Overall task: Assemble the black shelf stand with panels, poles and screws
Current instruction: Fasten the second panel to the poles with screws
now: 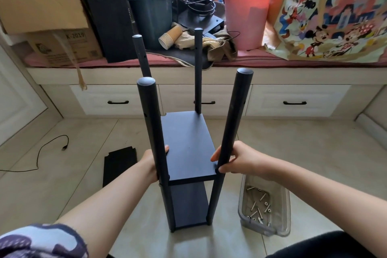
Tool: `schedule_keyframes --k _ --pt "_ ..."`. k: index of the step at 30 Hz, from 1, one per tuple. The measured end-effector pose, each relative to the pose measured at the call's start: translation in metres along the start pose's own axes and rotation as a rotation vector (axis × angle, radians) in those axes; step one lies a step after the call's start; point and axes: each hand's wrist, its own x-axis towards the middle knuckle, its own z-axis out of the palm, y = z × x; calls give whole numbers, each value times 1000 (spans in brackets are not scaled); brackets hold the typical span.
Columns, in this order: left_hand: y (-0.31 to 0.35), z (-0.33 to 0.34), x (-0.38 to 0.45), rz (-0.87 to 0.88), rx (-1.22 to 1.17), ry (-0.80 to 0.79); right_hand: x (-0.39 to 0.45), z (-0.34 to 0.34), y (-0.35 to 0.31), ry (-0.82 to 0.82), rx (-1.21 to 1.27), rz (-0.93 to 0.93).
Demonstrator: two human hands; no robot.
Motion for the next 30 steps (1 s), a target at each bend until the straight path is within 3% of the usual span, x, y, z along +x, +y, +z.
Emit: schedule_keyframes --k 15,30 --pt "-10 9 -8 70 -104 109 -5 5 8 112 7 59" --pt "6 9 1 29 -63 -32 -12 12 8 166 -5 33"
